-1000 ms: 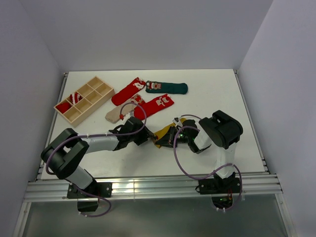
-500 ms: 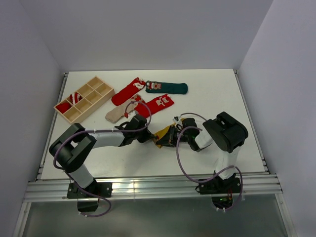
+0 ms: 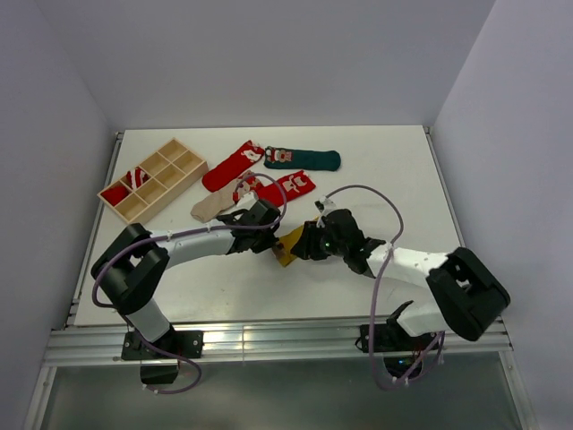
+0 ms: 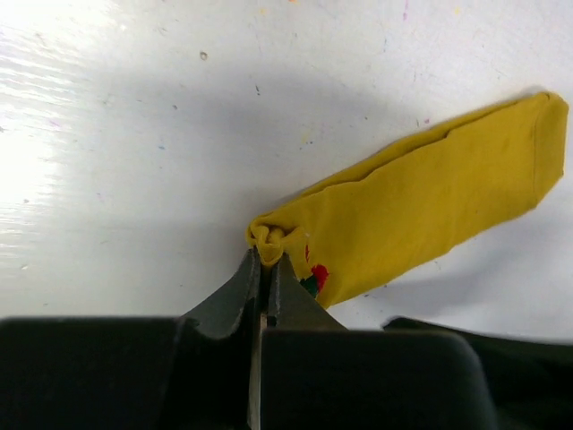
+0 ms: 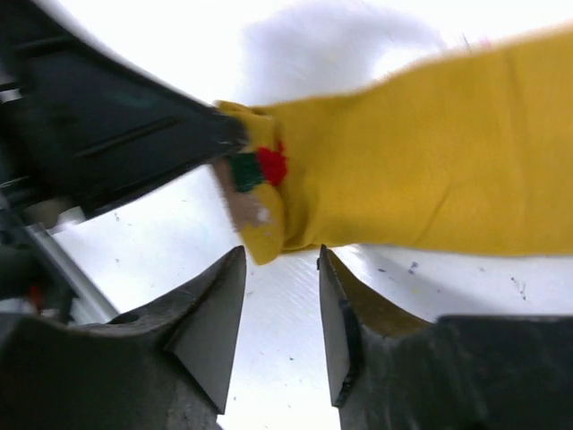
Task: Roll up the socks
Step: Roll the sock at the center of the board.
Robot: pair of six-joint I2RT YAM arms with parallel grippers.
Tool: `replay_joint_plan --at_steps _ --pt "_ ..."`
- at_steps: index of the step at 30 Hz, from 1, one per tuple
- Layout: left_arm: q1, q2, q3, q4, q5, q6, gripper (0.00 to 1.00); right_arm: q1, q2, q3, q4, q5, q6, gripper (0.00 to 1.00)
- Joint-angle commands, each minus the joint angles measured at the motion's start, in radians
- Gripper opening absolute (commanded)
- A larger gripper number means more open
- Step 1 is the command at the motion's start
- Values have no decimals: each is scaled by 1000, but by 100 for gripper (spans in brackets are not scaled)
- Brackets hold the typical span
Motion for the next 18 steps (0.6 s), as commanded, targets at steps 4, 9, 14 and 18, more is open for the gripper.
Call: replay_joint_plan --at_steps 4,9,14,18 --pt "-10 12 65 -120 -52 43 0 162 -111 64 -54 293 -226 49" --pt "-11 29 64 -122 -38 33 0 224 -39 83 48 318 -234 50" --pt "-11 36 67 -128 -29 28 0 274 56 101 117 324 -246 50" --pt "-11 45 70 -128 -21 24 0 309 106 98 167 328 -276 50"
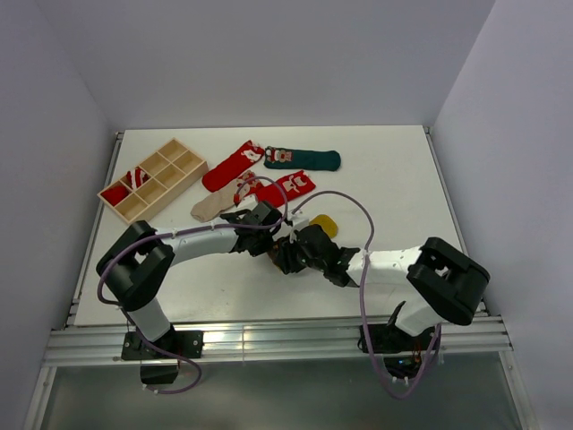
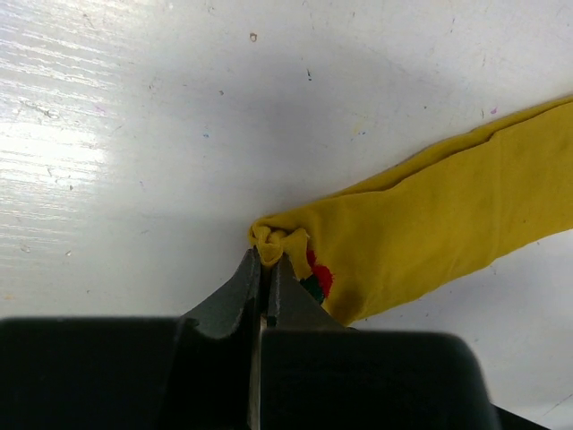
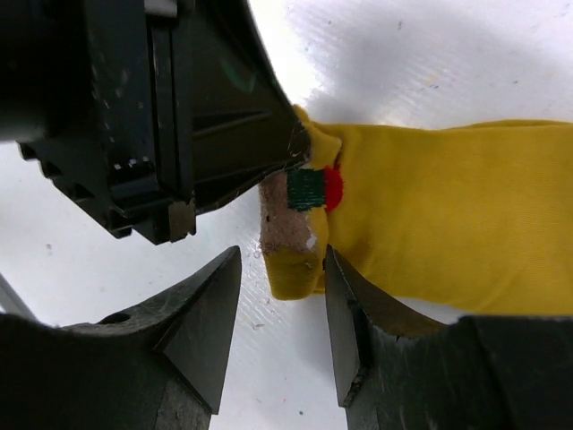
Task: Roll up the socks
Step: Roll the sock at the center of the board.
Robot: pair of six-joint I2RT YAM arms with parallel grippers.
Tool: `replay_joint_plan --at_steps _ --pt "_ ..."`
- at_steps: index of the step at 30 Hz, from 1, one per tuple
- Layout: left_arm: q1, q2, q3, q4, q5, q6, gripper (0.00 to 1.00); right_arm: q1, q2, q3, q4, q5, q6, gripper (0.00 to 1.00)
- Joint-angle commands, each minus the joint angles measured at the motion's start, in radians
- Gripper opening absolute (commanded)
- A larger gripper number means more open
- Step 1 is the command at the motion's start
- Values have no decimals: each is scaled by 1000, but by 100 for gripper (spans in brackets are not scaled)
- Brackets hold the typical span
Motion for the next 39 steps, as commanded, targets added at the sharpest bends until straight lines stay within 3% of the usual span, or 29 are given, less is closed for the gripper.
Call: replay_joint_plan --at_steps 1,10,14,17,18,20,21,26,31,32,39 --pt "-6 11 32 -16 -1 -4 0 33 29 46 98 46 -51 50" --pt "-6 28 32 -13 18 -20 0 70 103 79 78 63 -56 48" --pt "-6 29 28 -8 25 -36 0 90 135 106 39 84 -51 41" --pt "-6 26 29 -11 22 -44 0 95 150 122 0 92 -42 32" --pt "-5 23 29 -8 22 -47 0 95 152 126 -18 98 -34 20" --pt "-6 8 26 -7 10 -58 1 95 147 134 -44 106 -13 8" --pt "-5 -1 19 -5 4 -69 3 89 141 132 -63 98 -4 0" --pt "0 -95 -47 39 -48 -113 21 -17 100 93 -106 -19 123 0" --pt "8 -190 -109 96 -64 -159 38 -146 83 11 -41 -222 257 0" --pt "8 -201 -127 105 -62 -167 46 -164 83 -18 -5 -245 294 0" --pt "8 -264 -205 211 1 -178 54 -293 158 -105 166 -431 438 0"
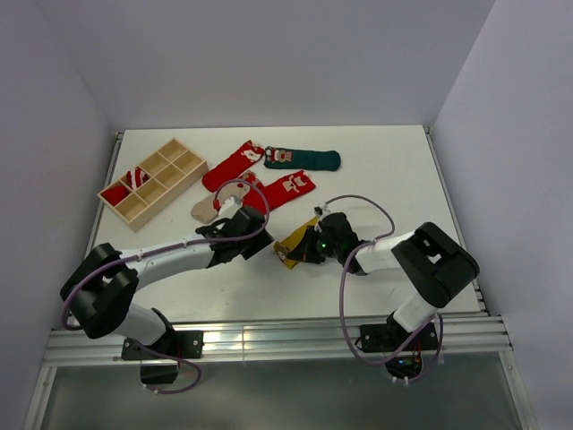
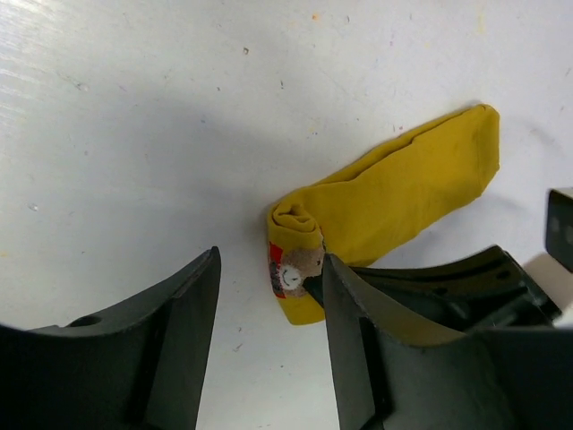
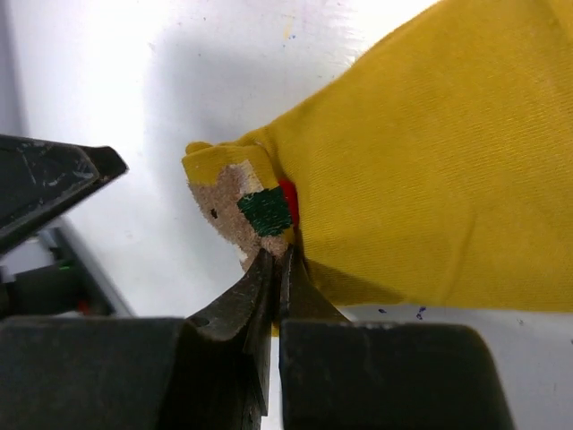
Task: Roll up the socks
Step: Roll the sock at the center of the board.
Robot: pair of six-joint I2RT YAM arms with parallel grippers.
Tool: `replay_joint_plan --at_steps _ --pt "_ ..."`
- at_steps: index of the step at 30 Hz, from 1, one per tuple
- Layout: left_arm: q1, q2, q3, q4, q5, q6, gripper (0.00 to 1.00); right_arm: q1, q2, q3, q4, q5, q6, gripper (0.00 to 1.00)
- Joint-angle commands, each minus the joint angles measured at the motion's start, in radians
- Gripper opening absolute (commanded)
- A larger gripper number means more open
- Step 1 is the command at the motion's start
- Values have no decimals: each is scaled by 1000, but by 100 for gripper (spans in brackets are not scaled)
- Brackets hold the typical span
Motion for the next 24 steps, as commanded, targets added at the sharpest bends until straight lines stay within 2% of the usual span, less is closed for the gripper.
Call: replay_joint_plan --at_steps 1,9,24 --pt "-3 -26 -36 104 34 -31 54 -51 71 -51 86 -129 107 0" --pt "-13 43 -56 207 109 11 53 -125 197 -88 234 -245 209 0" --pt "-13 140 -60 240 113 32 51 -171 269 -95 275 -300 235 0"
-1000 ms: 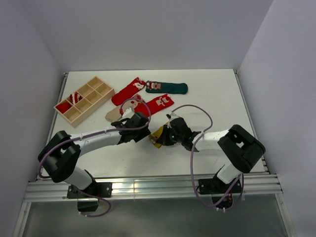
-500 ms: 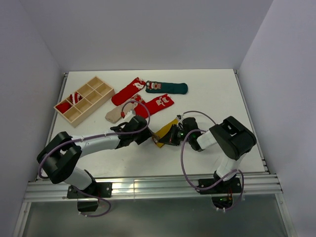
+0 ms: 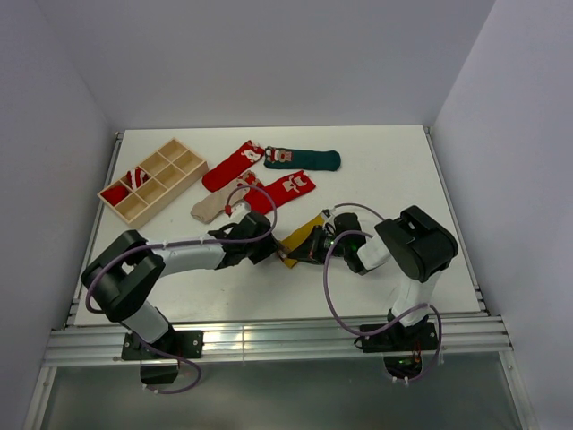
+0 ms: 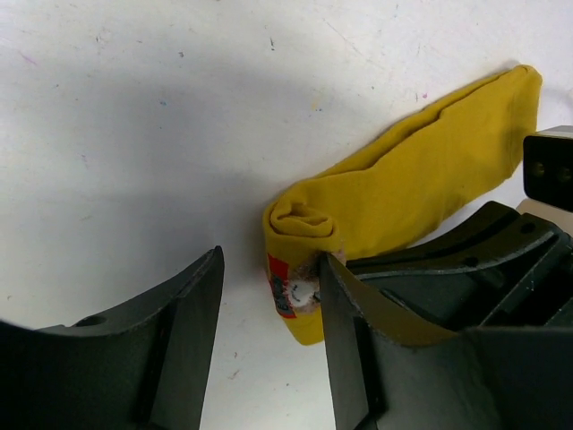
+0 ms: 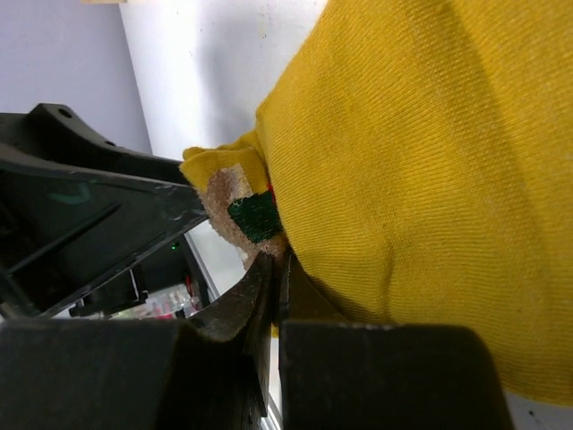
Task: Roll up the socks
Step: Roll the sock at the center of the board.
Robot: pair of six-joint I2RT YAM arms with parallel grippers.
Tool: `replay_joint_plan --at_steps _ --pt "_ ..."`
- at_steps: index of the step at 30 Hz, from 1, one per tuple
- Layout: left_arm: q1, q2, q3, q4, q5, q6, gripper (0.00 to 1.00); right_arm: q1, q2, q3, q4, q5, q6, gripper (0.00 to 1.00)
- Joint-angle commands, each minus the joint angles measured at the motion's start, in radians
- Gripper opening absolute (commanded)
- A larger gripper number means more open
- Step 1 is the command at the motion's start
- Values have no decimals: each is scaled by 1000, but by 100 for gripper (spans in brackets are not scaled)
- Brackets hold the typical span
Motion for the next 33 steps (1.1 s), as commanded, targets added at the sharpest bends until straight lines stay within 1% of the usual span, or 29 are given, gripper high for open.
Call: replay_joint_plan --at_steps 1,3,9,13,15,17,18,19,21,22,23,25,26,27,29,30,31,33 --pt "-5 22 -1 61 10 17 51 -13 46 -36 -80 22 -15 0" --pt "-5 32 -1 66 8 18 50 -18 54 -36 -79 16 -15 0" --pt "-5 87 26 66 24 38 44 -22 58 -16 -112 16 -33 0" --pt "-5 125 46 49 27 38 36 -22 48 7 -160 22 -65 0" --pt "-5 137 46 44 30 35 33 -22 45 14 -181 22 -73 0" --pt "-5 153 56 44 31 31 28 -22 34 27 -212 25 -94 0" --pt "-5 156 59 17 31 31 26 -21 28 30 -227 29 -105 0" --pt "-5 159 65 1 30 31 19 -21 -3 38 -247 33 -134 7" --pt "-5 154 74 -17 21 35 10 -13 -50 47 -324 70 -171 14" --pt "-5 151 89 -49 15 43 4 -8 -104 58 -355 93 -210 23" --pt "-6 150 100 -66 9 49 1 1 -138 63 -414 142 -228 28" --pt "-7 145 137 -111 -18 63 0 31 -190 84 -470 199 -283 36" --pt "-8 144 152 -159 -34 75 0 44 -243 92 -532 229 -300 39" --pt "-14 141 166 -184 -63 78 0 60 -270 101 -559 312 -317 41" --pt "-20 137 201 -244 -87 89 0 116 -348 122 -629 410 -370 42" --pt "-22 134 212 -259 -96 90 0 139 -377 125 -642 506 -386 42" --pt "-22 133 227 -275 -103 97 0 187 -401 132 -654 574 -419 42" --pt "-23 134 243 -310 -108 104 0 241 -457 139 -683 679 -455 42"
